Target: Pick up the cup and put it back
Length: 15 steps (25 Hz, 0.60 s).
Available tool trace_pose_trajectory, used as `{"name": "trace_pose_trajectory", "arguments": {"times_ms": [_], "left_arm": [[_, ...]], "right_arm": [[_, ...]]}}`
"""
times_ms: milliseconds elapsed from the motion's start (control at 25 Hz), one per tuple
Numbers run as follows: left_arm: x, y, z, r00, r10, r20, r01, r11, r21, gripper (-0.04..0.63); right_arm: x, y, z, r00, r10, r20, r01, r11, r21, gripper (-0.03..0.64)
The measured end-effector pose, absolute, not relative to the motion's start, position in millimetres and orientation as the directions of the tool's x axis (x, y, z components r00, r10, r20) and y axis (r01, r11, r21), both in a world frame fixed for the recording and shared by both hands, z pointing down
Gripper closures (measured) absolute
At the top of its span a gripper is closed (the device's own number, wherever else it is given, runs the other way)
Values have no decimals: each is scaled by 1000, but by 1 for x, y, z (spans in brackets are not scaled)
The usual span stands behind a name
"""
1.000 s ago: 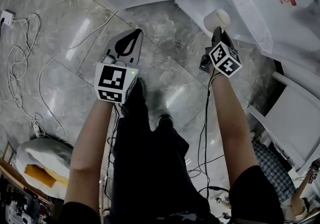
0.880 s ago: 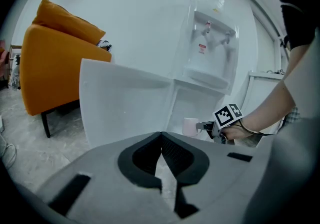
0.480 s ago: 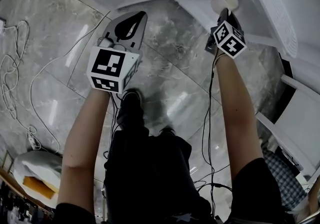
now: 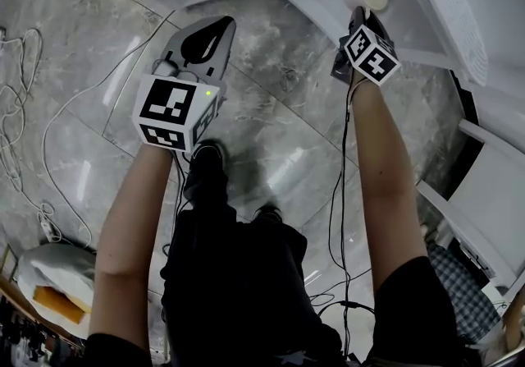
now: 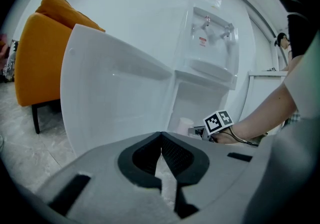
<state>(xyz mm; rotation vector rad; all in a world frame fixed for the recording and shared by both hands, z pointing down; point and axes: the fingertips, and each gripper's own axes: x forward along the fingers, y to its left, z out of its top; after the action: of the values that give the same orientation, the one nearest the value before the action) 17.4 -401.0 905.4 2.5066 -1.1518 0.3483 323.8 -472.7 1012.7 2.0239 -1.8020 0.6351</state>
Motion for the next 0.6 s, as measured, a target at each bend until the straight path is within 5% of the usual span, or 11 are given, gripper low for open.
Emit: {"name": "trace_pose_trajectory", "arguments": {"times_ms": [120, 600], "left_arm": [[15, -399, 892, 629, -683, 370, -774, -596, 216, 586], [-3, -347, 728, 596, -697, 399, -799, -563, 212, 586]], "right_arm": [[313, -472, 1004, 34, -833, 552, -997, -69, -42, 395], [245, -379, 870, -140, -758, 637, -989, 79, -124, 362]]}}
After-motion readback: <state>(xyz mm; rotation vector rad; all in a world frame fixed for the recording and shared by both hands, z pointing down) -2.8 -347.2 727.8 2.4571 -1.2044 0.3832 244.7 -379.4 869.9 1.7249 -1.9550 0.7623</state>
